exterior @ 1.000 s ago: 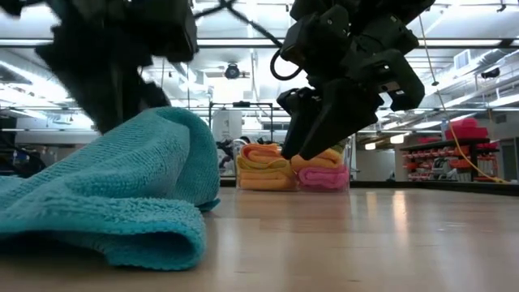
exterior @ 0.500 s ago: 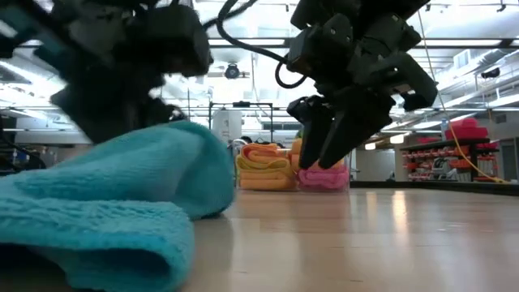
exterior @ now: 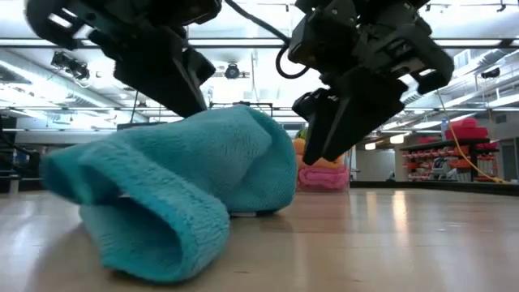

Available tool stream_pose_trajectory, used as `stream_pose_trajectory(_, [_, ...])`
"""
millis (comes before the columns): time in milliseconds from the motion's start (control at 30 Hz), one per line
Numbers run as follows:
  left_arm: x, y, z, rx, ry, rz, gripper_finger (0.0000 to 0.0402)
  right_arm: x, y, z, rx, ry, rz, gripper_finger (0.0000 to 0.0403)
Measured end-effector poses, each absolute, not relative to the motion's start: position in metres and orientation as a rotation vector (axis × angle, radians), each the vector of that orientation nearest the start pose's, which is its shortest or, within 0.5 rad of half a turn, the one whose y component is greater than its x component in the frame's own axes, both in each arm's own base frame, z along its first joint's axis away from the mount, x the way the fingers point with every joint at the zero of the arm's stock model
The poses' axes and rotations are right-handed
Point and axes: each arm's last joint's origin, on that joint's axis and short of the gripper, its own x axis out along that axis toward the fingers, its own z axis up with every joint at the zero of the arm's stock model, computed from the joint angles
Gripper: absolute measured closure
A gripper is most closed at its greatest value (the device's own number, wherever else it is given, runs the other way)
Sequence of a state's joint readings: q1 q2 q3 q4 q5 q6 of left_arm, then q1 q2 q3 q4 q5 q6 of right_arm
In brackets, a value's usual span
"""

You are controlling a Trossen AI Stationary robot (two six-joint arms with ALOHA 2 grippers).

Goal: Fold microfiber towels
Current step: Fold the blue microfiber cloth

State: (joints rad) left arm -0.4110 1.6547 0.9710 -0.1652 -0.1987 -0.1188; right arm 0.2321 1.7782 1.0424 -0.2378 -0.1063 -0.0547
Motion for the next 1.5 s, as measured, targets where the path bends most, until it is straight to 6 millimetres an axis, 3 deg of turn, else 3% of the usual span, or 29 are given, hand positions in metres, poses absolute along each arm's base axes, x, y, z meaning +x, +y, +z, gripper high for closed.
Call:
stream_pose_trajectory(167, [0.311,-0.125,0.189,0.184,0.758,-0.025,0.0391,0.337,0.091,0.161,-0.1,0.995,0.345,0.0225])
stream_pose_trajectory(500, [0.324,-0.113,0.198,0.184,0.644,0.048,0.0388,0.324,0.089,0.16,-0.063,1.125,0.273,0.0225])
stream_pose_trajectory(667, [0.331,-0.106,0.204,0.209,0.566,0.053,0.0394,0.306,0.087,0.189,-0.134,1.13,0.139,0.0224])
stream_pose_trajectory(1033, [0.35,-0.086,0.231,0.277,0.286,0.094,0.0392,0.275,0.08,0.264,-0.143,0.852,0.093,0.0224])
stream_pose_trajectory(1200, [0.354,-0.077,0.237,0.283,0.227,0.124,0.0385,0.269,0.077,0.275,-0.157,0.811,0.081,0.0224])
stream_pose_trajectory(1500, [0.357,-0.065,0.24,0.251,0.203,0.164,0.0384,0.273,0.077,0.273,-0.188,0.803,0.062,0.0209])
